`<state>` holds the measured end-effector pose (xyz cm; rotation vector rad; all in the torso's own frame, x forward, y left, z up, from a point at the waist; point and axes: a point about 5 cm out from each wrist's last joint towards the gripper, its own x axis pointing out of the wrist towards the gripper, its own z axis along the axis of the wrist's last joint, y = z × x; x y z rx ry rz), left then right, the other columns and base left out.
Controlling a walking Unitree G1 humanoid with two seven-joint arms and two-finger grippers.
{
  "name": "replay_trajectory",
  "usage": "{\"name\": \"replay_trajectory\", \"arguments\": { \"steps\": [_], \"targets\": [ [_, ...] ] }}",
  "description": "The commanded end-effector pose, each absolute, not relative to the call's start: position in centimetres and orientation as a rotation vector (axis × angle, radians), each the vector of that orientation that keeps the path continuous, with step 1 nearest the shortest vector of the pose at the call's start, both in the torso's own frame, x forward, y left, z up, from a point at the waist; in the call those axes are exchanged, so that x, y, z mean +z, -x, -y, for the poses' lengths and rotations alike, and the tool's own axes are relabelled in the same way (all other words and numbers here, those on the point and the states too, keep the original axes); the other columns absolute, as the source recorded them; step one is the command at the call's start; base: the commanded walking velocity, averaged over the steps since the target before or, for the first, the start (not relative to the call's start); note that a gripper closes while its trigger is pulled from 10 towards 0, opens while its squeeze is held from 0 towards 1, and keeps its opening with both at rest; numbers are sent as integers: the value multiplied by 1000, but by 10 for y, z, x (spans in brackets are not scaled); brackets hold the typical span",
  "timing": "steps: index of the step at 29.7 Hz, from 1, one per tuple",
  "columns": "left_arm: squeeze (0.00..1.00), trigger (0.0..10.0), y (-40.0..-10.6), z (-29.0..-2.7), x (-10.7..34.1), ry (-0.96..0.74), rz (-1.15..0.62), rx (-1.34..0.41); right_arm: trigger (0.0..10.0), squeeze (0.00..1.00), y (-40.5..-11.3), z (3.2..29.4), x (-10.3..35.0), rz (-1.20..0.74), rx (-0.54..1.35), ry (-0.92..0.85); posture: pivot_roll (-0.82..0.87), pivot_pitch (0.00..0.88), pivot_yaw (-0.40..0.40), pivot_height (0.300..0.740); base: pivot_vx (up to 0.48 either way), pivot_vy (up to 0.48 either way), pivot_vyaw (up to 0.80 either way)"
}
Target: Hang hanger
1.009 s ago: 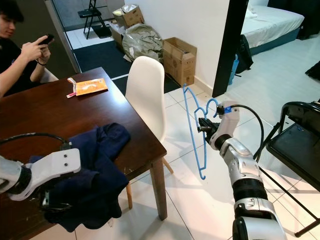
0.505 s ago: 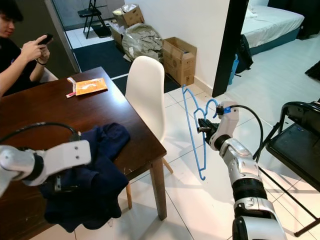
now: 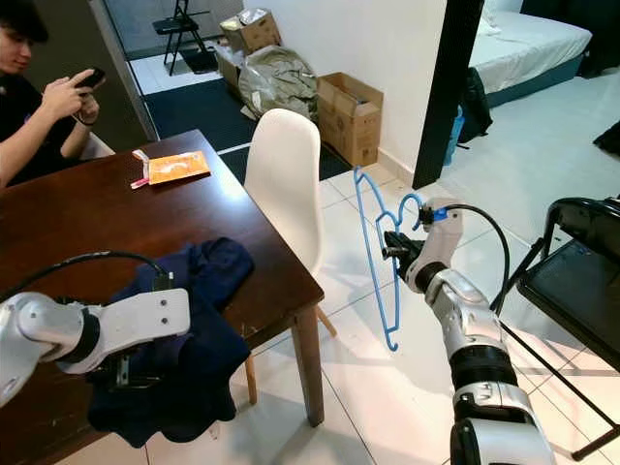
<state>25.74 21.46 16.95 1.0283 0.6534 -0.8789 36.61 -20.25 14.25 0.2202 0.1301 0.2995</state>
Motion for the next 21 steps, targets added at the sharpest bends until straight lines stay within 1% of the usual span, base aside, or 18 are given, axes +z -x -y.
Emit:
{"name": "replay_trajectory", "arguments": {
  "steps": [1,2,3,4,21],
  "targets": [
    [0,0,-259,-220,165,-1051,-679,-854,10000,0,-368,200,145,-127,305,-223,18,90,33,740,0,0,0],
    [0,0,-261,-221,165,-1080,-669,-841,10000,0,-368,200,145,-126,305,-223,18,90,33,740,0,0,0],
    [0,1059,-262,-222,165,-1079,-671,-838,10000,0,-368,200,145,-126,304,-224,18,90,34,740,0,0,0],
    [0,0,-262,-222,164,-1076,-678,-842,10000,0,-368,200,145,-126,304,-224,17,90,35,740,0,0,0],
    [0,0,-261,-222,160,-1067,-699,-841,10000,0,-368,201,145,-126,304,-220,16,88,31,740,0,0,0]
  ]
}}
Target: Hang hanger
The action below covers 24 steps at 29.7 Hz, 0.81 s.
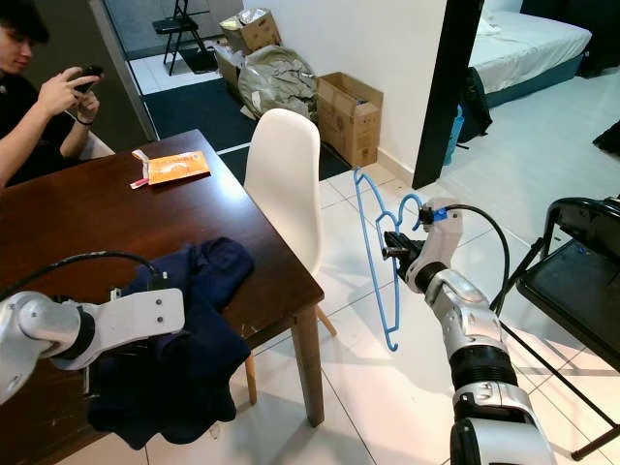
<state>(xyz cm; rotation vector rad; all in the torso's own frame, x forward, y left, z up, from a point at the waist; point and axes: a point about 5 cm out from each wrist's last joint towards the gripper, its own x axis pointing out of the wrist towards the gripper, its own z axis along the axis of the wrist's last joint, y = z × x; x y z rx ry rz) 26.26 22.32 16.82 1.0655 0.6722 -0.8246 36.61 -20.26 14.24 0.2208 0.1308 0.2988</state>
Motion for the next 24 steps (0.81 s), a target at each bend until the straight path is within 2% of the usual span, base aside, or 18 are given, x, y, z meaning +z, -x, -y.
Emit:
{"name": "replay_trajectory", "arguments": {
  "steps": [1,3,5,7,8,9,10,13,16,17,24],
  "targets": [
    [0,0,-261,-222,160,-1067,-699,-841,10000,0,-368,201,145,-126,304,-220,16,88,31,740,0,0,0],
    [0,0,-263,-222,162,-1057,-677,-839,10000,0,-368,201,145,-126,305,-220,16,86,31,740,0,0,0],
    [0,0,-270,-218,175,-1007,-573,-836,10000,0,-368,200,144,-127,305,-220,19,80,31,740,0,0,0],
    [0,0,-270,-218,175,-1007,-573,-836,10000,0,-368,200,144,-127,305,-220,19,80,31,740,0,0,0],
    [0,0,-284,-208,210,-930,-330,-797,10000,0,-368,200,143,-127,305,-223,24,71,33,740,0,0,0],
    [0,0,-284,-208,210,-930,-330,-797,10000,0,-368,200,143,-127,305,-223,24,71,33,740,0,0,0],
    [0,0,-291,-202,235,-856,-188,-768,10000,0,-368,200,143,-127,305,-228,28,64,35,740,0,0,0],
    [0,0,-294,-199,254,-789,-87,-757,10000,0,-368,200,142,-126,304,-231,30,61,36,740,0,0,0],
    [0,0,-284,-177,326,-374,294,-890,10000,0,-368,202,142,-121,297,-257,33,47,39,740,0,0,0],
    [0,0,-278,-173,338,-296,363,-952,10000,0,-368,202,142,-119,295,-266,33,47,39,740,0,0,0],
    [0,0,-262,-177,346,-170,430,-1135,10000,0,-367,205,143,-102,275,-316,29,41,42,740,0,0,0]
  ]
}}
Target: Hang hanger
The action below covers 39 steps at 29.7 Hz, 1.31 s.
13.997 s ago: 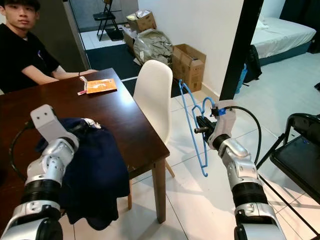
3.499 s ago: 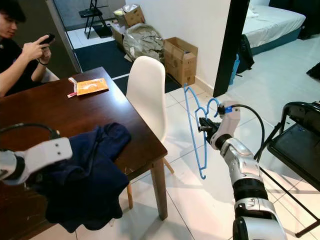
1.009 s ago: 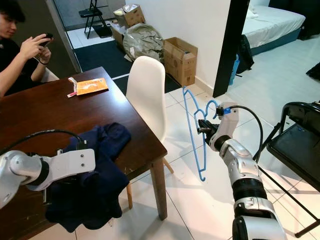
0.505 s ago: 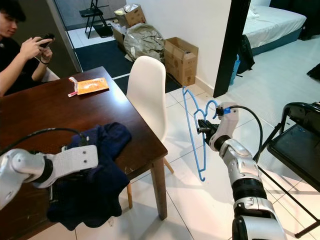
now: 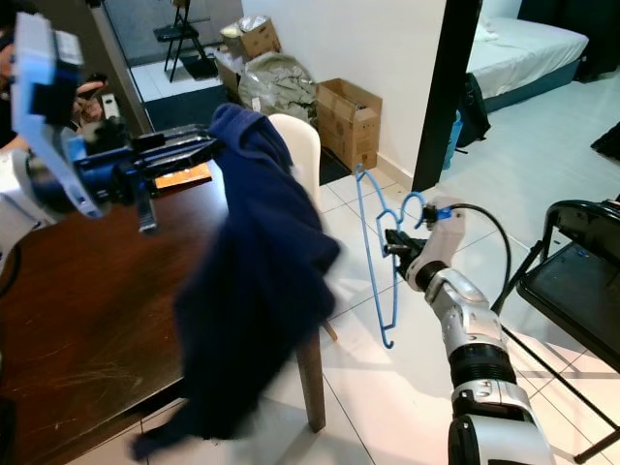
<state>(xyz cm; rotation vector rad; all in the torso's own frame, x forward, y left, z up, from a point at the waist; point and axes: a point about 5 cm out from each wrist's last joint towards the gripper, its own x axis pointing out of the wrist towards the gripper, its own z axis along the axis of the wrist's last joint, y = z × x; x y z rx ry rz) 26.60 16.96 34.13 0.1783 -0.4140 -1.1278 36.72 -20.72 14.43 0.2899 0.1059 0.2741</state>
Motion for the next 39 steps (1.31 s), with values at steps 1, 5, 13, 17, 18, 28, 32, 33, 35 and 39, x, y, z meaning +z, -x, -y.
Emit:
{"name": "replay_trajectory", "arguments": {
  "steps": [1,5,13,17,18,28,32,33,35,39],
  "targets": [
    [0,0,-258,-177,346,-174,426,-1179,10000,0,-367,205,143,-104,276,-325,31,41,43,740,0,0,0],
    [0,0,-254,-179,341,-196,396,-1234,10000,0,-368,206,144,-102,272,-343,35,41,46,740,0,0,-378],
    [0,0,-265,-183,323,-321,251,-1194,10000,0,-368,216,147,-59,218,-456,37,44,54,740,0,0,-767],
    [0,0,-273,-180,305,-445,180,-1151,10000,0,-368,221,148,-44,192,-499,35,48,55,740,0,0,-769],
    [0,0,-275,-178,299,-478,158,-1146,10000,0,-368,222,149,-41,186,-505,35,48,55,740,0,0,-769],
    [0,3725,-309,-149,245,-790,104,-958,10000,0,-370,227,150,-33,157,-537,33,54,56,740,0,0,-772],
    [0,10000,-327,-128,182,-371,-39,-749,10000,0,-370,225,148,-61,159,-441,-31,69,54,740,0,0,-772],
    [0,10000,-327,-128,182,-371,-39,-749,10000,0,-370,225,148,-61,159,-441,-31,69,54,740,0,0,-769],
    [0,10000,-326,-126,164,-301,-101,-703,10000,0,-369,225,148,-69,161,-414,-34,71,52,740,0,0,-769],
    [0,10000,-329,-134,150,-84,-139,-517,10000,0,-367,227,147,-87,171,-355,-32,80,27,740,0,0,-775]
  ]
}}
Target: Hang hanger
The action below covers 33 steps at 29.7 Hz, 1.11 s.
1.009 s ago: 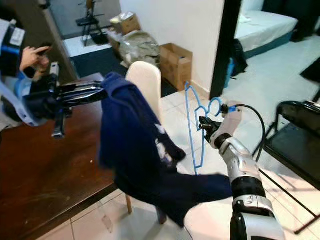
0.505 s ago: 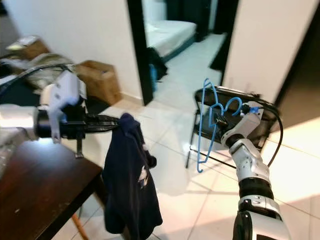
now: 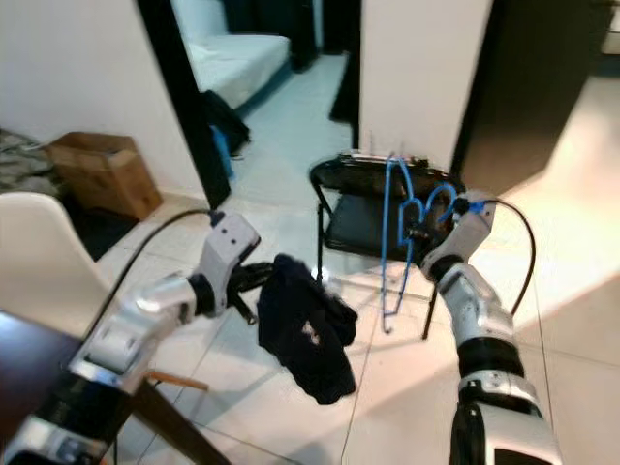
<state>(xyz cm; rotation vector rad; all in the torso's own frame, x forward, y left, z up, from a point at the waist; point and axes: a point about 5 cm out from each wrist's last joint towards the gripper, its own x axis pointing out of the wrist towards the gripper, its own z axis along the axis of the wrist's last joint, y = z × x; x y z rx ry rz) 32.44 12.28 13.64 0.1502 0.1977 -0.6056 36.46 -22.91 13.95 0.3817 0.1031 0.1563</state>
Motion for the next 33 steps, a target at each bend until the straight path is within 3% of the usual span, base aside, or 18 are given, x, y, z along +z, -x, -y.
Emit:
{"name": "replay_trajectory", "arguments": {
  "steps": [1,5,12,18,33],
  "targets": [
    [0,10000,-332,-142,149,11,-128,-447,10000,0,-367,228,146,-94,174,-341,-20,81,12,740,0,0,-769],
    [0,10000,-333,-145,149,60,-117,-437,10000,0,-367,229,146,-99,176,-334,-21,82,13,740,0,0,-772],
    [0,10000,-328,-124,146,40,-114,-708,10000,0,-368,228,145,-116,189,-317,-33,89,21,740,0,0,-771],
    [0,10000,-323,-123,136,193,-238,-885,10000,0,-365,233,144,-121,181,-320,-56,91,28,740,0,0,-770],
    [0,10000,-319,-127,136,138,-215,-957,10000,0,-365,230,143,-122,210,-329,-54,89,27,740,0,0,-773]
  ]
}}
